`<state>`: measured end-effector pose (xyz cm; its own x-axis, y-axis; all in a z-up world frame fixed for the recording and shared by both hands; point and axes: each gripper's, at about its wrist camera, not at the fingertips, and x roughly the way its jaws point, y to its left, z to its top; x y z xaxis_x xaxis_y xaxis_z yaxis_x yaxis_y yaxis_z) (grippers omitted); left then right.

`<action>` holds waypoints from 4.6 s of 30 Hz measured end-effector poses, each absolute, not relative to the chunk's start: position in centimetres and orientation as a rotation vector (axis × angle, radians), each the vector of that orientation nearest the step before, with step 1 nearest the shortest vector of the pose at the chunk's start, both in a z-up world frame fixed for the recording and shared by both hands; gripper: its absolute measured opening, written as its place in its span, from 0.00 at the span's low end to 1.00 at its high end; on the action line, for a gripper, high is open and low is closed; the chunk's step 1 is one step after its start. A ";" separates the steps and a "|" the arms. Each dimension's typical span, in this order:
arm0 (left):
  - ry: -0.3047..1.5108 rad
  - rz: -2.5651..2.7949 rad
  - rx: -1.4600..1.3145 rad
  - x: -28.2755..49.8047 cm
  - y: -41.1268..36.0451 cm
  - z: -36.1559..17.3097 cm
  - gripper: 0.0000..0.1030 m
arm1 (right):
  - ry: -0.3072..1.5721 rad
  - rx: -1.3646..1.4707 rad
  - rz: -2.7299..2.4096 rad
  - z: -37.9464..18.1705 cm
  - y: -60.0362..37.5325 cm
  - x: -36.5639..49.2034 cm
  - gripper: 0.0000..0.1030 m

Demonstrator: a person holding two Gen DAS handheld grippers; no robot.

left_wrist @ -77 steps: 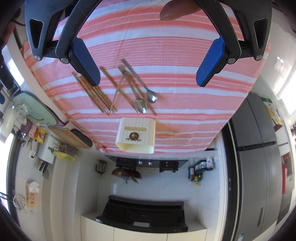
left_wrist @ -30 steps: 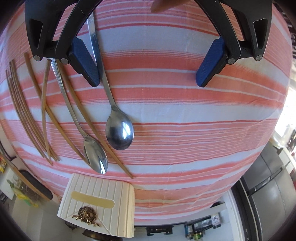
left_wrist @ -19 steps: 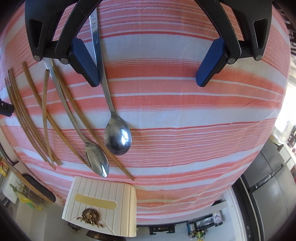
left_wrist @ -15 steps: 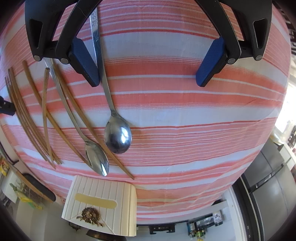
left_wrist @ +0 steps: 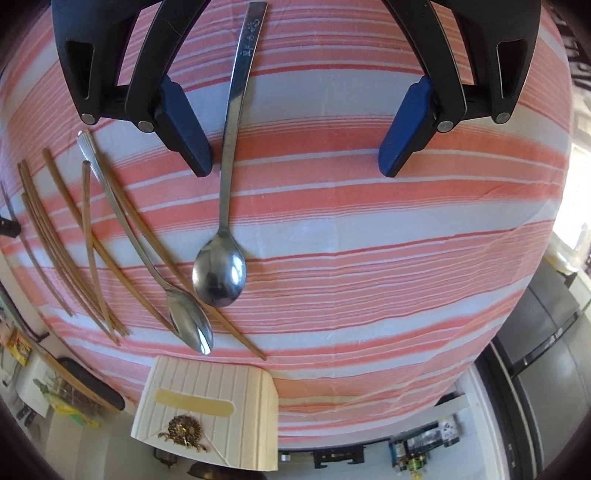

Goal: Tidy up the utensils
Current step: 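Move the left tool over a steel spoon while the right tool moves over a wooden chopstick, then close the left tool on the spoon while the right tool closes on the chopstick, then lift and carry the spoon with the left tool while the right tool carries the chopstick to the white holder, then open the left tool over the holder while the right tool drops its chopstick in, then withdraw both tools from the holder back over the remaining utensils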

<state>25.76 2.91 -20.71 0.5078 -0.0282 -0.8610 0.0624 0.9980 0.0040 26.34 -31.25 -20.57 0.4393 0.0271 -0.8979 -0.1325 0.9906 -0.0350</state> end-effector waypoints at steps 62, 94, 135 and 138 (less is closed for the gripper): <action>0.705 -0.294 -0.037 26.9 4.4 -2.4 0.35 | 0.682 0.075 0.439 -1.2 -26.5 29.7 0.08; 0.879 -0.170 -0.160 51.9 -0.2 -4.2 0.35 | 0.821 0.047 0.432 -4.7 -17.7 51.9 0.08; 0.953 0.085 -0.056 30.7 5.5 -21.5 1.00 | 0.904 -0.059 0.102 -21.5 -30.9 27.4 0.51; 0.953 0.086 -0.056 30.7 5.5 -21.5 1.00 | 0.905 -0.045 0.109 -21.5 -31.1 27.5 0.52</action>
<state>30.72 5.48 -21.51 0.5763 0.0485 -0.8158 -0.0976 0.9952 -0.0098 27.54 -31.06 -21.50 0.6128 0.0753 -0.7866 -0.1136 0.9935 0.0066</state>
